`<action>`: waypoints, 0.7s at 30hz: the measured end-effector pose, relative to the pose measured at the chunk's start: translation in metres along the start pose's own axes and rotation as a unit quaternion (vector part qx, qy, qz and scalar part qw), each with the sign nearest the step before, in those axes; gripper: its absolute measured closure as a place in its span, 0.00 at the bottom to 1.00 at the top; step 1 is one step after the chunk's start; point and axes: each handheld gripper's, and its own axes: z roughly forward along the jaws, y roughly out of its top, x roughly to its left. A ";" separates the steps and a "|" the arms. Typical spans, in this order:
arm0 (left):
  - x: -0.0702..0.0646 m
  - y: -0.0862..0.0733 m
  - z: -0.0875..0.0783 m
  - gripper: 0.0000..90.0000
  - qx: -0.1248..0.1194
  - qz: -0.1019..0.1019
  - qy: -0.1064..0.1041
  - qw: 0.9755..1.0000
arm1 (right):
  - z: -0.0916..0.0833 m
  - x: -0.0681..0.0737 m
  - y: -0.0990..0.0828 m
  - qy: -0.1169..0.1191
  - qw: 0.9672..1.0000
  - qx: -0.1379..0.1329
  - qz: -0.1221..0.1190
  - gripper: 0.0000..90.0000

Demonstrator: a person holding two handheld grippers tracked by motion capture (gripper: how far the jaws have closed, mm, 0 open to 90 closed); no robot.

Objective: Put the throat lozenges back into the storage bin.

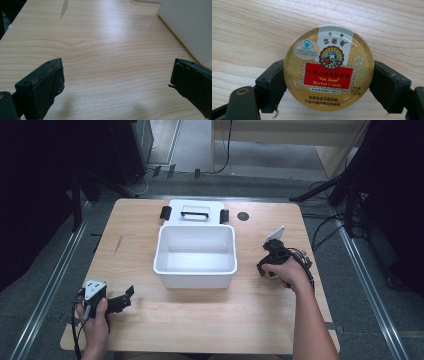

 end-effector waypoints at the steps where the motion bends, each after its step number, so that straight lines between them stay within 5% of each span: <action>1: 0.000 0.000 0.000 0.00 0.000 0.001 -0.001 1.000 | -0.004 -0.002 -0.001 0.005 1.000 -0.006 -0.002 0.23; 12: 0.000 0.000 0.000 0.00 -0.001 0.000 -0.004 1.000 | -0.033 0.001 -0.003 0.028 0.998 -0.044 -0.042 0.23; 21: 0.000 0.000 0.000 0.00 0.001 0.000 -0.006 1.000 | -0.058 0.017 -0.001 0.030 0.991 -0.071 -0.105 0.23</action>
